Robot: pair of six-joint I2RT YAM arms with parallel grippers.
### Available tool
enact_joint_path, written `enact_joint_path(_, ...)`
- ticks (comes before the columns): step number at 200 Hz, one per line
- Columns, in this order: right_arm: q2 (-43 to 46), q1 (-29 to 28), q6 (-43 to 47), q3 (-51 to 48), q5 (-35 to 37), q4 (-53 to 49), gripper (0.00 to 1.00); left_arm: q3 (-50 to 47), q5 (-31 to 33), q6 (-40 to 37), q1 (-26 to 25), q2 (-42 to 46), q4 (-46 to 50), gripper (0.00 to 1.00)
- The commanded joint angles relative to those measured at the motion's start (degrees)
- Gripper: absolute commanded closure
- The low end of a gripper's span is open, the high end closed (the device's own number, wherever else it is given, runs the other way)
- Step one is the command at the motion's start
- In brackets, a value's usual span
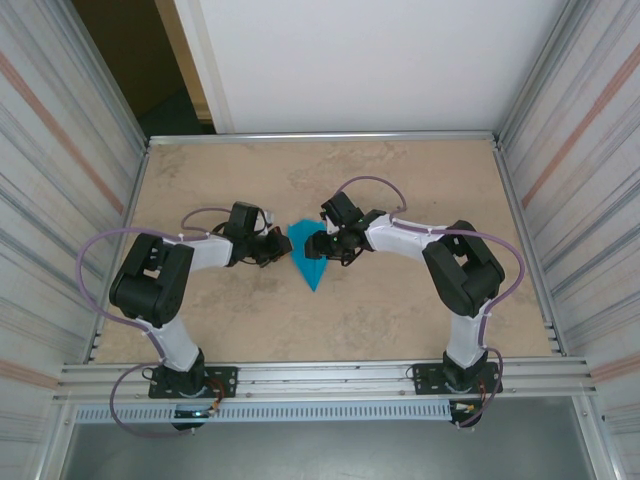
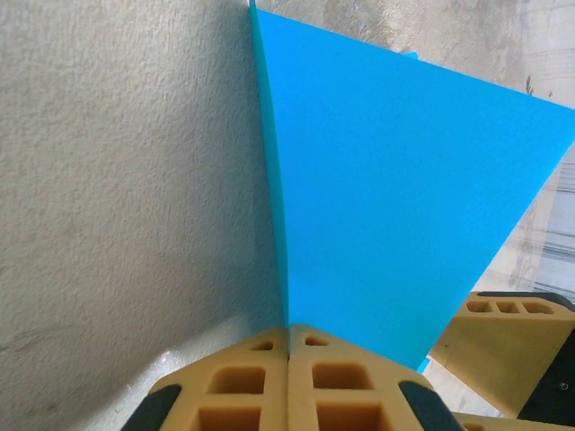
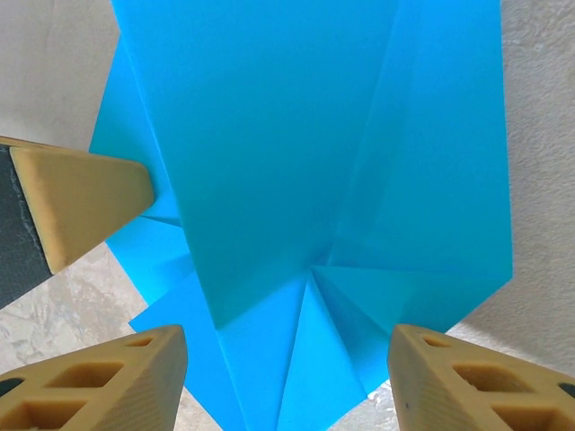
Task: Fold a paper plane with a square sheet of paper (pick it up from the middle)
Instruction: Move the paper plane to the top-center of the table.
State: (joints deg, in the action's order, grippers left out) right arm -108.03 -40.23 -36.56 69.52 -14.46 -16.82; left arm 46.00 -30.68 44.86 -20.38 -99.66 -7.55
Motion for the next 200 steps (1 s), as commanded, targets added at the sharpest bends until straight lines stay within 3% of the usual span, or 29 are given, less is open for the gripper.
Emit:
enact_joint_path(1, -0.4, -0.2, 1.6, 0.8, 0.7, -2.0, 0.41, 0.1, -1.4, -0.7, -0.5, 0.0, -0.9, 0.97)
enact_joint_path(71, -0.8, -2.5, -0.7, 0.6, -6.8, -1.4, 0.43, 0.3, -1.6, -0.5, -0.4, 0.5, -0.8, 0.97)
enact_joint_path(140, -3.2, -4.0, -1.8, 2.9, -2.0, -3.5, 0.50, 0.1, -2.7, 0.3, -0.4, 1.4, -1.1, 0.98)
enact_joint_path(200, -4.7, -4.8, -0.3, 5.2, -0.3, -5.1, 0.45, 0.4, -3.5, 0.8, -0.4, 1.7, -1.3, 0.97)
